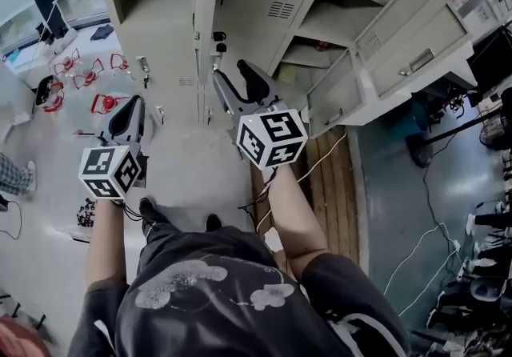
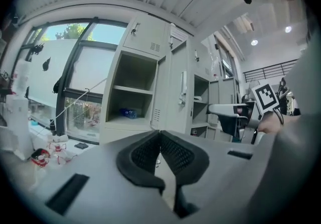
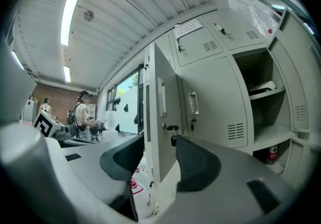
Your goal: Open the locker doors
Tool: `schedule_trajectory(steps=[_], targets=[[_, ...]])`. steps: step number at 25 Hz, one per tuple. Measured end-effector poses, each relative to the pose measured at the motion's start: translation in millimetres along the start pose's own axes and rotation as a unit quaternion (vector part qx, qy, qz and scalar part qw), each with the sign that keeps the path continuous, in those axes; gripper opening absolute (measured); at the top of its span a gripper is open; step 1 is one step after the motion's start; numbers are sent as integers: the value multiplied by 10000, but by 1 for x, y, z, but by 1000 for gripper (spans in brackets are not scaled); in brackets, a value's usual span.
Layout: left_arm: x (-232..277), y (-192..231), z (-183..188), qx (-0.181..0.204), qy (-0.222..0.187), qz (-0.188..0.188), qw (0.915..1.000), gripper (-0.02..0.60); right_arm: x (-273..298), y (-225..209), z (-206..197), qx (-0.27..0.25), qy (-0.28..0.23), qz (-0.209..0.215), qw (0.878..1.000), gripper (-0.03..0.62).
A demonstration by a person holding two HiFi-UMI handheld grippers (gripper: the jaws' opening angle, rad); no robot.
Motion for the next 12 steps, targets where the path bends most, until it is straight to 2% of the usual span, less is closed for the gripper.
schedule_trajectory(steps=[7,12], targets=[[-23,-13,-18,-55,242,332,9991,9,-9,-1,-22,112,345,217,9991,87],[-33,-10,-25,-138,277,448,9985,9,-13,6,-32,222,535,333,9978,31]])
Point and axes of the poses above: the fingertips, and each gripper's own axes: x forward along the fingers, y to its left, z out of its top, the point moved 5 cm from there along -x, backward along the fingers, and after that the axes turned 12 degrees about -y, right-handed, at the moved point
